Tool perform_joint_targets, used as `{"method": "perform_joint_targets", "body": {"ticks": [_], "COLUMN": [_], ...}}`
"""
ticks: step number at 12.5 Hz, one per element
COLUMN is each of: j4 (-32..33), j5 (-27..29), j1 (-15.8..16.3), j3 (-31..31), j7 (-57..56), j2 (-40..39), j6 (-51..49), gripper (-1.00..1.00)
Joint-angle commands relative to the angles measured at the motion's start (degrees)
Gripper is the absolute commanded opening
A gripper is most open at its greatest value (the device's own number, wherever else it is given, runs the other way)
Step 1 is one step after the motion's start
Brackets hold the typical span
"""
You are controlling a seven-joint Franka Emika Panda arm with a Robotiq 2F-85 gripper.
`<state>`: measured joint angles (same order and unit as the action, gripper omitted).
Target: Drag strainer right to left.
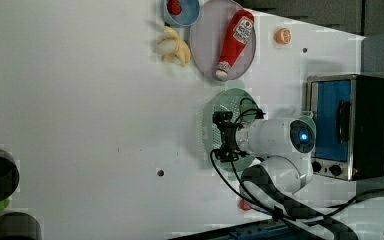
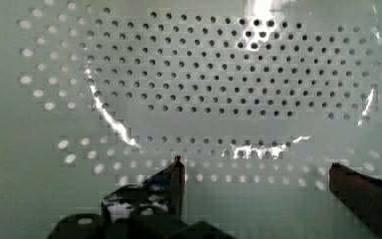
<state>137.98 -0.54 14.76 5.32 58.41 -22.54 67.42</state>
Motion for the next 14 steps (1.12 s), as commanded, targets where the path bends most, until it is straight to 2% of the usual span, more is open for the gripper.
{"method": "perform_joint_targets", "body": {"ticks": [1, 4, 9, 14], "j4": [-2.9, -6.5, -14.0, -20.6], "j5": [-0.8, -0.4, 3.7, 6.2], "j1": [3.8, 6.2, 10.4, 14.7], "j3": [-0.4, -0.3, 0.0, 0.1], "j7": [8.0, 9.4, 9.5, 12.3], "j2": [-1.3, -3.9, -7.0, -10.8], "j6": [-0.1, -0.9, -7.4, -8.5], "gripper": [1.00, 1.00, 1.00, 1.00]}}
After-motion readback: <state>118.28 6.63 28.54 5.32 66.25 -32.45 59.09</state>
